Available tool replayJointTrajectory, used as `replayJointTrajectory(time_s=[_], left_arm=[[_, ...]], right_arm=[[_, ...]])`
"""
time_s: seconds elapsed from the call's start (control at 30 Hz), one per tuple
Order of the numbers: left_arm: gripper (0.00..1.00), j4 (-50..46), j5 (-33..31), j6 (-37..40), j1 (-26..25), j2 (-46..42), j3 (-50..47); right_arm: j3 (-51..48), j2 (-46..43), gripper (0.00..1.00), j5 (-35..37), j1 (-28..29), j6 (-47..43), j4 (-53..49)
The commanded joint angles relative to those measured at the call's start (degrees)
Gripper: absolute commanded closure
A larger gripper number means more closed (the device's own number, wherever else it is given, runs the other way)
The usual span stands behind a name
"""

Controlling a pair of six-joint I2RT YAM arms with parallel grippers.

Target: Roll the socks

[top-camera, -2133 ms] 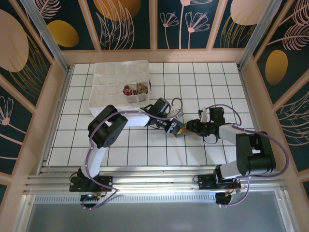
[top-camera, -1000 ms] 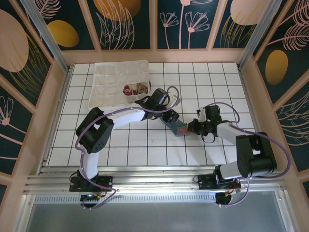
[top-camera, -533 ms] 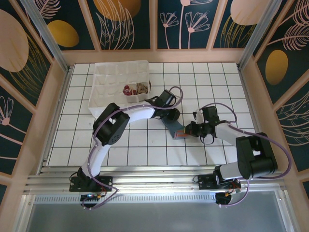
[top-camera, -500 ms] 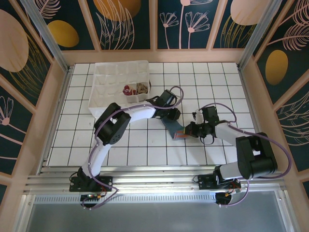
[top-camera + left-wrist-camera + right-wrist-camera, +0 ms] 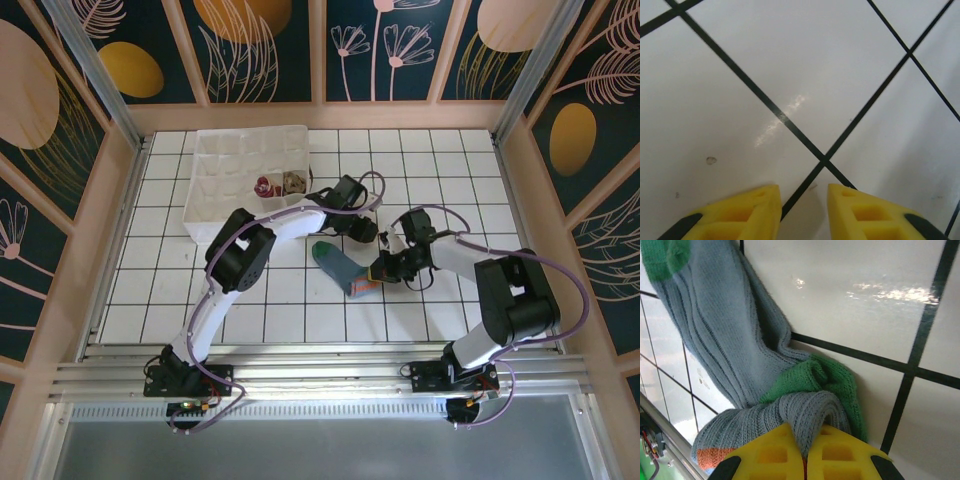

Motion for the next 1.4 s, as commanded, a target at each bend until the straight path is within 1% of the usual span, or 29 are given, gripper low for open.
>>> replayJointTrajectory(time_s=[0.0,0.13,0.27,0.33,0.4,0.47,0.6,0.7,0.8,1.0,1.07,1.13,1.17,1.23,1.3,1.33,1.37], left_arm=[[0.65,5.58,-3.87,6.97,-0.07,-5.48,-4.5],[0.64,13.82,-7.77,11.59,-0.09,-17.46,-15.75],[0.62,25.04,-10.5,13.49,-0.38,-28.77,-32.42],[0.58,29.46,-12.69,15.09,-1.81,-34.05,-40.16],[0.54,30.74,-14.6,17.17,-4.28,-37.61,-44.68],[0.53,29.93,-16.3,18.15,-7.11,-39.96,-46.76],[0.5,29.69,-16.97,16.95,-11.39,-40.09,-49.48],[0.5,29.84,-16.0,16.21,-13.2,-37.26,-49.77],[0.5,30.29,-14.23,15.13,-14.25,-34.87,-49.26],[0.5,30.12,-15.37,14.98,-14.76,-31.47,-48.53],[0.51,30.23,-14.67,15.19,-14.72,-30.06,-48.04],[0.56,29.5,-13.76,15.32,-14.76,-28.32,-47.96],[0.61,29.12,-13.24,15.26,-14.72,-27.66,-46.04],[0.73,28.99,-12.3,15.21,-14.76,-26.92,-45.67],[0.89,28.92,-11.3,15.21,-14.77,-26.57,-45.89],[0.98,28.73,-10.94,15.26,-14.75,-26.49,-46.09],[1.0,28.8,-10.75,15.34,-14.76,-26.54,-46.44]], right_arm=[[-0.03,0.66,1.0,7.83,0.26,3.03,-3.13],[-0.23,0.17,1.0,9.08,0.77,4.61,-1.9],[-0.59,0.41,1.0,9.32,1.16,4.97,-1.36],[-0.89,0.44,1.0,9.32,1.25,5.06,-1.18],[-1.11,0.44,1.0,9.41,1.39,5.23,-0.98],[-1.43,0.35,1.0,9.41,1.42,5.59,-0.68],[-1.65,0.58,1.0,9.23,1.57,6.27,-0.15],[-1.62,0.79,1.0,9.15,1.86,6.47,0.12],[-1.7,0.84,1.0,9.15,1.95,6.47,-0.04],[-2.19,0.32,1.0,9.32,1.94,6.46,-0.14],[-2.11,0.35,1.0,9.33,1.89,6.48,-0.23],[-2.1,0.34,1.0,9.32,1.94,6.42,-0.39],[-2.1,0.28,1.0,9.32,1.91,6.3,-0.56],[-2.1,0.02,1.0,9.44,1.95,6.2,-0.89],[-2.1,-0.78,1.0,9.32,1.88,6.12,-1.01],[-1.8,-1.33,0.93,9.24,1.63,6.03,-1.31],[-1.46,-1.85,0.86,9.08,1.19,5.98,-1.81]])
